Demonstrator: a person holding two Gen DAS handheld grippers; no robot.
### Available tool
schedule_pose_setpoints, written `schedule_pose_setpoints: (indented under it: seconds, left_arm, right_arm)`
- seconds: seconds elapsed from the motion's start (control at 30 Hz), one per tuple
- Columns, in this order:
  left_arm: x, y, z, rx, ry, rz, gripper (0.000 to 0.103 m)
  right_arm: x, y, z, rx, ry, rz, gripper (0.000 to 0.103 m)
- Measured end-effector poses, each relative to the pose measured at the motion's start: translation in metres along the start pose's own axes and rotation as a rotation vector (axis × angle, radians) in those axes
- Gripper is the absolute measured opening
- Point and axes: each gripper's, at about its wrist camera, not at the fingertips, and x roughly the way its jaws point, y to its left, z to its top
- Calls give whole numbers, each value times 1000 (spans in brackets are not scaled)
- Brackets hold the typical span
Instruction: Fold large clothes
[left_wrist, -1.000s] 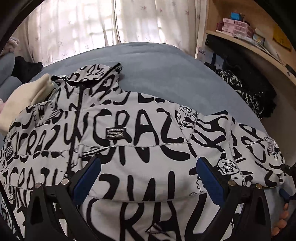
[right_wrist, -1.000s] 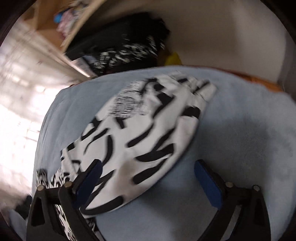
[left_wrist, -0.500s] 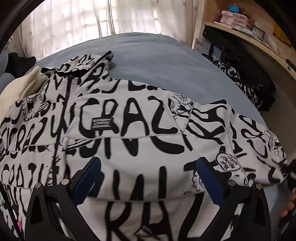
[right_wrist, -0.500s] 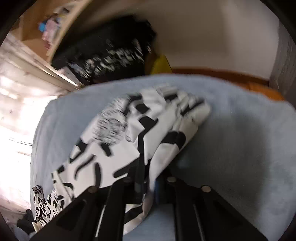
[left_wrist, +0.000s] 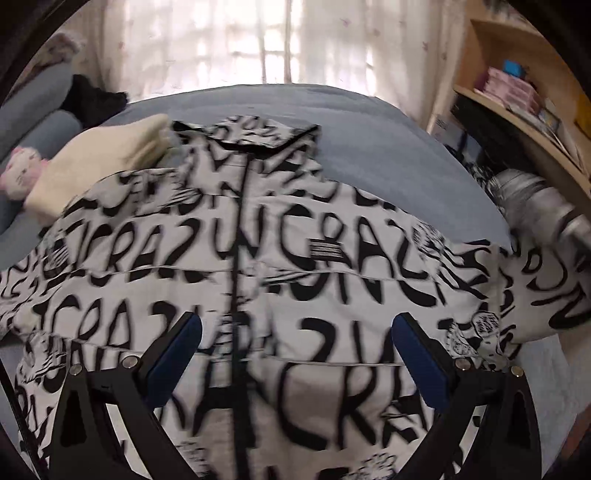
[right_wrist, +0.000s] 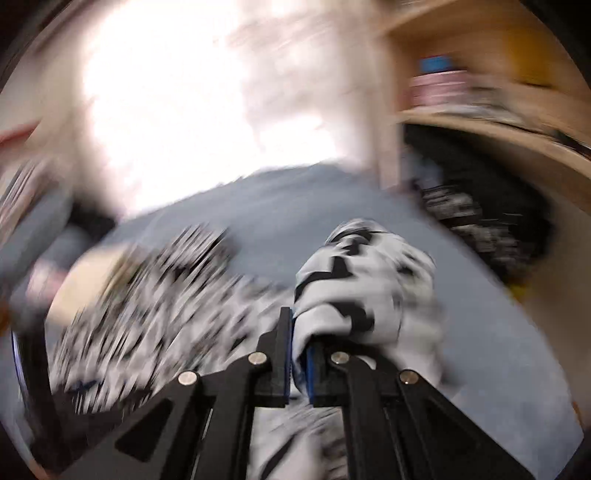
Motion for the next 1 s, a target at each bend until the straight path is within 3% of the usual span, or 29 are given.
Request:
schedule_pose_setpoints:
  seconds: [0.2,0.33,0.47,0.7,0.8,0.9,0.93,0.97,1.0]
  left_arm:
    - [4,39,-3,-43,36,11,102]
    - [17,41,-5,-28,99,-72,102]
    - [38,27,-8,7,195,-186,102]
    - [93,24,-15,-110,380,-359,100]
    - [113,18,-18,-132,445,-395,100]
    - [124,5,-21,-108,473,-362,100]
    - [123,1,-21,-96,470,-362,91]
    - [121,-7,-19,-73,463,-421,37]
    - [123,-11,-18,-53,487,-451,15]
  right_arm:
    - [67,68,-86,-129,286,68,5]
    - [69,87,-121,-216,352,44,6]
    - [58,81,-118,-193,357,95,9]
    - [43,53,-105,-94,339,155,11]
    - [42,47,-107,-70,340,172,11]
    - [41,44,-108,-59,345,196,11]
    - [39,43,-107,-60,344,201,11]
    - [38,41,-107,-64,343,203,11]
    - [37,41,-106,-71,346,207,13]
